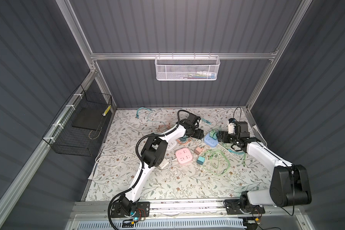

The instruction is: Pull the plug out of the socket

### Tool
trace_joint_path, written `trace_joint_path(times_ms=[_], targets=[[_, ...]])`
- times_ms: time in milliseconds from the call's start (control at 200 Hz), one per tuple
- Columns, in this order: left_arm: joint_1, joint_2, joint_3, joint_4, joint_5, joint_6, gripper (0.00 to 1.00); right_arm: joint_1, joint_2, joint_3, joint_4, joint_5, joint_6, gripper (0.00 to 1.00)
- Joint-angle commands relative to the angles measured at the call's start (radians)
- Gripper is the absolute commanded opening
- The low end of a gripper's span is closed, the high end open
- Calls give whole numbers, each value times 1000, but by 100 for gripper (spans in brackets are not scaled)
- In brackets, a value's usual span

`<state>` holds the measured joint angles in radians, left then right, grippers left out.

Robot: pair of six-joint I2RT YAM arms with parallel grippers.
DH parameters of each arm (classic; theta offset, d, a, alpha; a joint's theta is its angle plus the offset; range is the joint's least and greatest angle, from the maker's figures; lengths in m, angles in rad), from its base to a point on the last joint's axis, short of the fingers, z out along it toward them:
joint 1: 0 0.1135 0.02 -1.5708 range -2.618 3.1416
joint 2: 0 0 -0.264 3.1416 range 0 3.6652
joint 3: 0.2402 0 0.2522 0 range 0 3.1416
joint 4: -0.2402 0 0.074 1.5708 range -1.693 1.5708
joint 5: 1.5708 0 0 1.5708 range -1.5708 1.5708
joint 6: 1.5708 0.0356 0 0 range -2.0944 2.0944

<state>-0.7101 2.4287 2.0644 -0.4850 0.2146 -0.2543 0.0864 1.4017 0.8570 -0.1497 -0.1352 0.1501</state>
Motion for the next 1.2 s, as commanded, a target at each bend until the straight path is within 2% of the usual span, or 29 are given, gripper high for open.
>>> trace_joint_path(times_ms=[0, 410, 545, 620, 720, 1031, 1196], targets=[[0, 37, 76, -142, -81, 61, 71, -4, 11, -3, -19, -5, 6, 93], [0, 16, 120, -251, -176, 102, 72, -5, 37, 31, -49, 14, 6, 93], [1, 14, 124, -267, -147, 99, 71, -8, 42, 41, -60, 21, 4, 93], [0, 29, 153, -294, -100, 102, 67, -11, 45, 48, -68, 24, 2, 93], [0, 30, 162, -291, -92, 101, 64, -11, 42, 51, -72, 24, -9, 93], [-1, -60, 61, -149, -93, 92, 64, -11, 27, 76, -81, 44, -244, 89], [-19, -72, 53, -124, -118, 119, 72, -13, 36, 45, -5, -10, -337, 87]])
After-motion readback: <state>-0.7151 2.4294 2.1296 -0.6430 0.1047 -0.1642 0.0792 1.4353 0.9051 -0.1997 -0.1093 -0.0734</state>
